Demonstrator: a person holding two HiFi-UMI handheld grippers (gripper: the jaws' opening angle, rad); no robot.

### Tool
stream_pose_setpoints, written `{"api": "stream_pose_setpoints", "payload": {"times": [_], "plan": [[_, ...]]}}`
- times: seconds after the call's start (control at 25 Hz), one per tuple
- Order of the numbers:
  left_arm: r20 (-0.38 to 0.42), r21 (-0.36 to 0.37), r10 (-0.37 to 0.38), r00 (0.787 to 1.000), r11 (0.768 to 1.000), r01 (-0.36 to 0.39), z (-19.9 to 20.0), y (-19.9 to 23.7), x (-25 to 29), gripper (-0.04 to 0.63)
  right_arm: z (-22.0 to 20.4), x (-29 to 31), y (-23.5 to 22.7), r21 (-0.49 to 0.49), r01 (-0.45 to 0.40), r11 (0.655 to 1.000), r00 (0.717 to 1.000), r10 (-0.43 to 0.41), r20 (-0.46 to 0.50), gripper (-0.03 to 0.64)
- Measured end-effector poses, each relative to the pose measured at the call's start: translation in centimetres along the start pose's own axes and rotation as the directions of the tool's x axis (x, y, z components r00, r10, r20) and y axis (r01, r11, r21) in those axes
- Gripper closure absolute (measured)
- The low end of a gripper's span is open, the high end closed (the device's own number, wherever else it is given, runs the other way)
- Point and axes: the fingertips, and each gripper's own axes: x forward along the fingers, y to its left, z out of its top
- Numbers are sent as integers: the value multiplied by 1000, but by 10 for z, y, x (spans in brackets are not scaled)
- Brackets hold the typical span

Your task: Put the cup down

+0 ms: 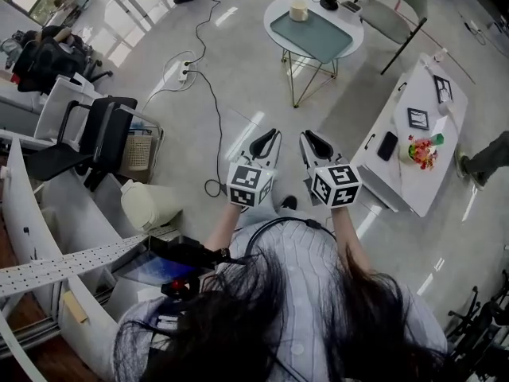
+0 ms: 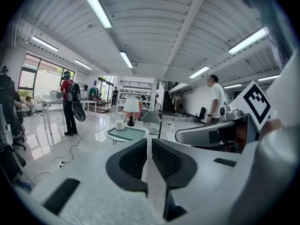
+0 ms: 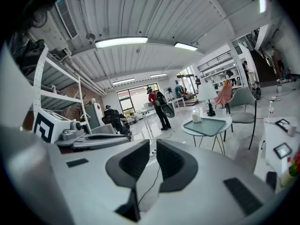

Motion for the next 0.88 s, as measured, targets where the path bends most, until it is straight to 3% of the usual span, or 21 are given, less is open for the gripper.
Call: {"api": "stream_pose_setpoints", "payload": {"times": [0.88], "plan": [[-10, 82, -25, 1000, 996, 25, 0, -29, -7, 576, -4, -39, 3, 9, 35, 999, 998, -36, 47, 554]]}}
